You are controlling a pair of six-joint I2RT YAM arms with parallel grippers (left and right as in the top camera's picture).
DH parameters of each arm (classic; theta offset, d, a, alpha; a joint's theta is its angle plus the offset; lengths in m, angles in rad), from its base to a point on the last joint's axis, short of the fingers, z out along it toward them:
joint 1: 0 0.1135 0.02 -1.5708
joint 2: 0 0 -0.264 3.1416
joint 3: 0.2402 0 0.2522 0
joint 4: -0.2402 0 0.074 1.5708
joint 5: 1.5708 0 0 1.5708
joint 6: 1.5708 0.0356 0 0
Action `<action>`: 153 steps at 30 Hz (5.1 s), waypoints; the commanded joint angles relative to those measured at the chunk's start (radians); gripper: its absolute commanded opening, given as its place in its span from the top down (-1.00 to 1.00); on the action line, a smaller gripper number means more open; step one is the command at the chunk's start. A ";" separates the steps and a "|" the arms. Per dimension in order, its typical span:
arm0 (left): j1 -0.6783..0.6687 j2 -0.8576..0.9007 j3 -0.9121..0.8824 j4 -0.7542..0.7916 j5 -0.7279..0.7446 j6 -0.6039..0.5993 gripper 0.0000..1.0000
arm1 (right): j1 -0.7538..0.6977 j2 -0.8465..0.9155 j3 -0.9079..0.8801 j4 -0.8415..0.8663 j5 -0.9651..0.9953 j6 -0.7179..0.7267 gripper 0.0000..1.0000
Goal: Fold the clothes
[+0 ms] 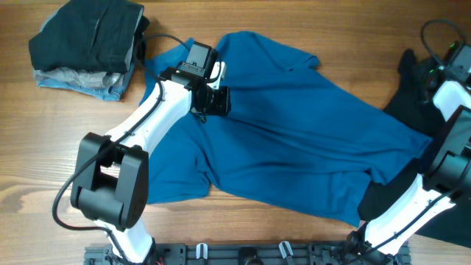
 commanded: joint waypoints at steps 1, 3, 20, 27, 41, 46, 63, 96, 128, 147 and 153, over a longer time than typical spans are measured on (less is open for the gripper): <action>-0.003 -0.024 -0.006 -0.001 0.013 0.017 0.19 | -0.014 0.006 0.183 -0.013 -0.066 -0.114 0.91; -0.003 -0.024 -0.006 -0.001 0.013 0.017 0.16 | -0.023 -0.031 0.350 -0.351 -0.092 -0.251 0.43; -0.021 -0.024 -0.006 -0.045 0.016 0.121 -0.21 | -0.362 -0.106 0.018 -0.912 -0.003 -0.048 -0.72; -0.021 -0.024 -0.006 -0.044 0.016 0.121 -0.24 | -0.347 -0.106 -0.130 -0.512 -0.092 -0.043 0.91; -0.021 -0.024 -0.006 -0.068 0.016 0.118 -0.29 | -0.364 -0.132 0.256 -0.505 -0.369 -0.076 -0.99; -0.021 -0.024 -0.006 -0.071 0.017 0.117 -0.29 | -0.295 -0.130 0.189 -0.840 -0.227 -0.227 0.23; -0.021 -0.024 -0.006 -0.108 0.016 0.118 -0.31 | -0.575 -0.074 0.103 -0.576 -0.128 -0.114 0.88; 0.134 0.016 -0.138 0.623 0.043 0.103 -0.20 | 0.379 -0.199 0.179 -0.906 -0.364 -0.492 -0.18; 0.277 0.201 -0.003 0.470 0.061 0.148 -0.32 | 0.253 -0.020 -0.022 -0.569 -0.064 -0.455 -0.01; 0.224 0.107 0.011 0.391 0.143 0.117 -0.79 | 0.106 -0.043 0.067 -0.174 -0.213 -0.440 -0.74; 0.224 -0.071 0.056 0.269 0.067 0.118 -0.78 | 0.107 -0.272 0.067 -0.696 -0.290 -0.285 0.10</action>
